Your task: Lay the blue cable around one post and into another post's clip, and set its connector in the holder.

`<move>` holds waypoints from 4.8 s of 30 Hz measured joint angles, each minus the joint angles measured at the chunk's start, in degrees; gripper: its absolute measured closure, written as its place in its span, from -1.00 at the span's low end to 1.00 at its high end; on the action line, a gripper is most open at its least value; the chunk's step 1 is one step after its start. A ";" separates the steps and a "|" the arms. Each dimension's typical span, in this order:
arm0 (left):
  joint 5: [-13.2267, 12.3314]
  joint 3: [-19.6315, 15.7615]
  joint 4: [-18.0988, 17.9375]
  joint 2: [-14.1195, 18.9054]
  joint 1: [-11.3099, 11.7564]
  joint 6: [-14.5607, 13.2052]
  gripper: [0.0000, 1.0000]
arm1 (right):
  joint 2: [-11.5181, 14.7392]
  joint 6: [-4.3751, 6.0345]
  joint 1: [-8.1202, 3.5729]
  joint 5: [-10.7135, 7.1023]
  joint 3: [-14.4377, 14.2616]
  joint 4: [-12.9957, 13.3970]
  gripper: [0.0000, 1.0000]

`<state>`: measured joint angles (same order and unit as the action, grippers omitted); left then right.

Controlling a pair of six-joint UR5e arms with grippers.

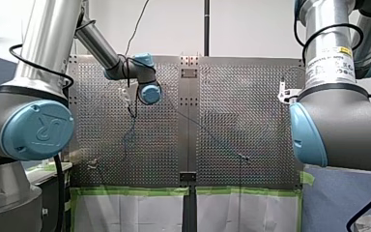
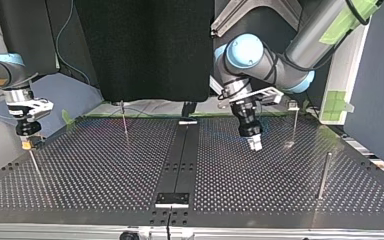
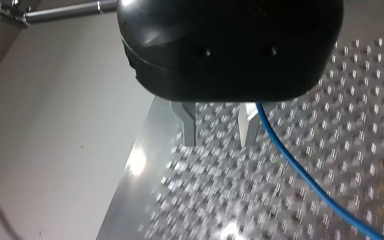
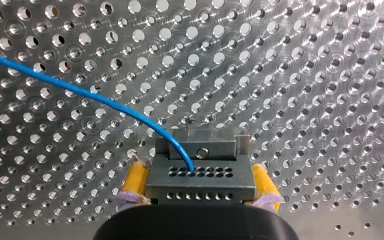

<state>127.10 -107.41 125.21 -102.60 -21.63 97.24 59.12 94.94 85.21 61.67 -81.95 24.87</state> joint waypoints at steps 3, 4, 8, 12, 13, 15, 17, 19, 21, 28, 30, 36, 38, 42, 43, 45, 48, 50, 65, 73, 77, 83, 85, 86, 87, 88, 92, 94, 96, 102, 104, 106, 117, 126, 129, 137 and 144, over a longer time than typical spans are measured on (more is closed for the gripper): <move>-0.18 -1.88 0.63 1.89 0.98 -0.53 0.11 | -0.02 0.00 0.00 -0.03 0.00 -0.04 -0.59; -0.20 -2.44 0.92 2.44 1.11 -0.62 0.11 | -0.02 0.00 0.00 -0.03 0.00 -0.04 -0.59; -0.37 -4.98 2.76 4.97 1.35 -0.81 0.11 | -0.06 0.00 0.00 -0.05 0.00 -0.06 -0.59; -1.38 -7.14 4.78 7.14 1.37 -0.56 0.11 | -0.07 0.00 0.00 -0.05 -0.02 -0.06 -0.59; -1.72 -7.59 5.20 7.60 1.37 -0.40 0.11 | -0.07 0.00 0.00 -0.05 -0.02 -0.06 -0.59; -2.61 -8.61 6.24 8.60 1.37 -0.11 0.11 | -0.07 0.00 -0.02 -0.07 -0.02 -0.06 -0.59; -3.65 -9.66 7.30 9.71 1.27 0.06 0.11 | -0.07 0.00 -0.04 -0.07 -0.01 -0.07 -0.59; -4.75 -10.04 8.43 10.81 1.24 0.18 0.11 | -0.07 0.00 -0.07 -0.07 -0.01 -0.05 -0.59; -5.73 -9.72 9.41 11.80 1.30 0.24 0.11 | -0.08 0.00 -0.16 -0.05 -0.02 -0.02 -0.59; -9.28 -7.43 12.97 15.36 1.71 0.78 0.11 | -0.09 0.00 -0.24 -0.05 0.00 -0.02 -0.59; -10.20 -6.89 13.89 16.29 1.89 1.02 0.11 | -0.09 0.00 -0.26 -0.08 0.01 -0.02 -0.59; -11.16 -5.87 17.24 18.73 2.50 1.32 0.11 | -0.11 0.00 -0.28 -0.17 0.01 -0.12 -0.59; -10.57 -5.81 18.48 18.90 2.72 1.28 0.11 | -0.11 0.00 -0.29 -0.20 0.00 -0.12 -0.59; -9.42 -5.83 20.64 18.91 3.09 1.16 0.11 | -0.08 0.00 -0.31 -0.22 -0.02 -0.15 -0.59; -9.26 -5.84 20.97 18.91 3.15 1.14 0.11 | -0.10 0.00 -0.30 -0.22 -0.02 -0.14 -0.59; -9.10 -5.83 21.27 18.91 3.22 1.12 0.11 | -0.10 0.00 -0.29 -0.22 -0.02 -0.14 -0.59; -8.38 -5.79 21.81 18.55 3.80 0.74 0.11 | -0.10 0.00 -0.29 -0.23 -0.01 -0.15 -0.59; -7.65 -5.79 21.95 18.13 4.39 0.48 0.11 | -0.08 0.00 -0.29 -0.22 -0.02 -0.17 -0.59; -9.83 -4.96 22.13 17.70 10.02 1.20 0.11 | -0.10 0.00 -0.29 -0.23 -0.01 -0.17 -0.59; -9.88 -3.34 23.01 17.88 11.49 1.61 0.11 | -0.09 -0.07 -0.28 -0.23 0.00 -0.18 -0.59; -9.79 -2.99 23.33 17.91 12.35 1.71 0.11 | -0.13 -0.02 -0.29 -0.24 0.00 -0.03 -0.59; -9.74 -2.43 23.52 17.93 13.69 1.95 0.11 | -0.17 0.00 -0.30 -0.23 0.01 0.10 -0.59; -9.73 -2.18 23.68 17.93 14.18 1.96 0.11 | -0.18 0.00 -0.31 -0.23 0.01 0.09 -0.59; -9.73 -2.09 23.74 17.93 14.40 1.97 0.11 | -0.19 0.00 -0.31 -0.23 0.02 0.07 -0.59; -9.73 -1.99 23.78 17.95 14.62 1.97 0.11 | -0.18 0.00 -0.32 -0.23 0.04 0.05 -0.59; -9.73 -1.89 23.84 17.98 14.89 2.00 0.11 | -0.19 0.00 -0.31 -0.23 0.04 0.04 -0.59; -9.79 -1.60 23.94 18.03 15.75 2.09 0.11 | -0.17 0.00 -0.32 -0.23 0.02 0.00 -0.59; -9.86 -1.48 24.03 18.03 16.26 2.18 0.11 | -0.18 0.00 -0.32 -0.23 0.02 0.00 -0.59; -9.92 -1.43 24.08 18.05 16.69 2.27 0.11 | -0.15 0.00 -0.31 -0.22 0.00 0.02 -0.59; -10.57 -0.99 24.12 18.03 18.11 2.71 0.11 | -0.17 0.00 -0.32 -0.23 0.00 0.09 -0.59; -10.79 -0.70 24.13 18.04 18.60 2.74 0.11 | -0.17 0.00 -0.32 -0.23 0.00 0.10 -0.59; -10.99 -0.45 24.13 18.05 19.02 2.76 0.11 | -0.20 0.00 -0.32 -0.23 0.01 0.11 -0.59; -14.36 -0.07 23.78 18.02 22.72 4.11 0.11 | -0.17 0.00 -0.32 -0.23 0.01 -0.01 -0.59; -18.30 0.01 23.24 17.95 25.62 5.32 0.11 | -0.16 -0.15 -0.32 -0.23 0.00 -0.01 -0.59; -19.79 0.25 22.96 17.89 26.17 5.78 0.11 | -0.16 -0.19 -0.31 -0.22 -0.01 -0.02 -0.59; -22.98 0.80 22.76 16.82 27.30 6.02 0.11 | -0.41 -0.30 -0.32 -0.25 -0.18 -0.26 -0.59; -23.16 1.97 22.60 15.37 28.34 6.07 0.11 | -0.42 -0.38 -0.28 -0.22 -0.01 -0.18 -0.59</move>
<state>103.95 -105.45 147.81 -87.23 6.71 103.31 58.70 94.56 84.92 61.45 -81.95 24.69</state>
